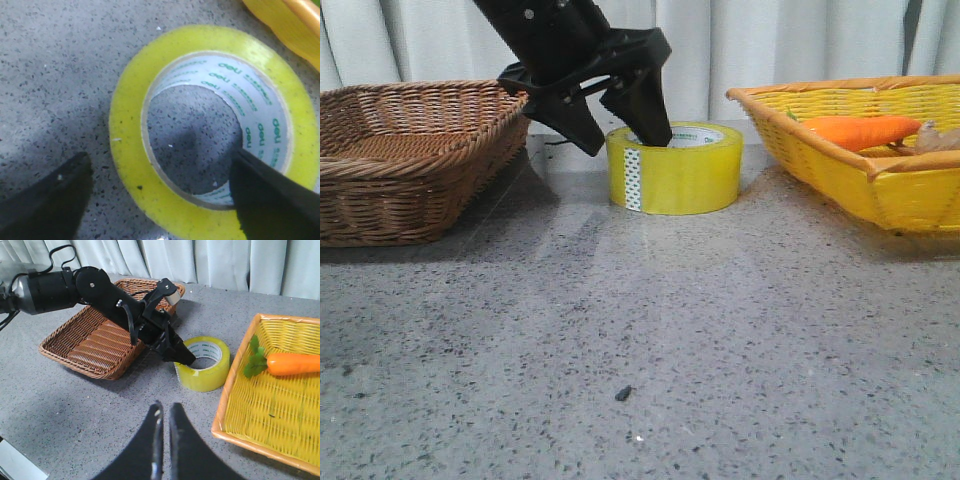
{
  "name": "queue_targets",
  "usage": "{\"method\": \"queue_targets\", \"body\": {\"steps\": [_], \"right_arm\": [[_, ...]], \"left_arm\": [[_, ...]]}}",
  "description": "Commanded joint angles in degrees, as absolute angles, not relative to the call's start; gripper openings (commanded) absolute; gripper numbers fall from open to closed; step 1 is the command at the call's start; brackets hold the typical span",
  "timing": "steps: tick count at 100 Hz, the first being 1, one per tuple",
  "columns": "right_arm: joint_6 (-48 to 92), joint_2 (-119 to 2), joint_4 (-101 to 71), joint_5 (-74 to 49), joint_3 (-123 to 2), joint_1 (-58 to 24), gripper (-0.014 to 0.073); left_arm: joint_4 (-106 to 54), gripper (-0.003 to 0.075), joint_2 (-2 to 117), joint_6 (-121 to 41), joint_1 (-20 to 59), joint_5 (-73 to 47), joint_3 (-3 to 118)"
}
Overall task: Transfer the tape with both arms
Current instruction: 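Lower the left gripper onto the tape roll and grasp its rim, then carry the tape roll with the left gripper into the brown basket and release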
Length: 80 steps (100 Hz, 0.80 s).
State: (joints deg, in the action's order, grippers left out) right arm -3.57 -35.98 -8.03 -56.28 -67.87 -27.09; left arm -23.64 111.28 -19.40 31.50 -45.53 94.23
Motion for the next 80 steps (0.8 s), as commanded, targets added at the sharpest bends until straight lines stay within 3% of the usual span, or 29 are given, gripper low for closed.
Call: {"method": "queue_targets", "body": {"steps": [1,17,49,80], "right_arm": [[-3.6,-36.3,-7.4,-52.2,-69.1,-27.0,-0.0065],[-3.6,-36.3,-7.4,-52.0,-69.1,-27.0,-0.0065],[-3.6,-36.3,-7.4,-51.5,-69.1,-27.0,-0.0065],[-3.6,-36.3,-7.3,-49.9,-69.1,-27.0,-0.0065]], "left_arm": [[-25.5,0.0389,108.4,-19.2,32.0,-43.2,96.1],[-25.9,-0.0025,108.3,-19.2,32.0,-43.7,98.5],[-24.3,-0.0021,101.3,-19.2,29.3,-49.1,112.5],[-23.0,-0.0021,90.4,-19.2,13.7,-54.9,114.2]]}}
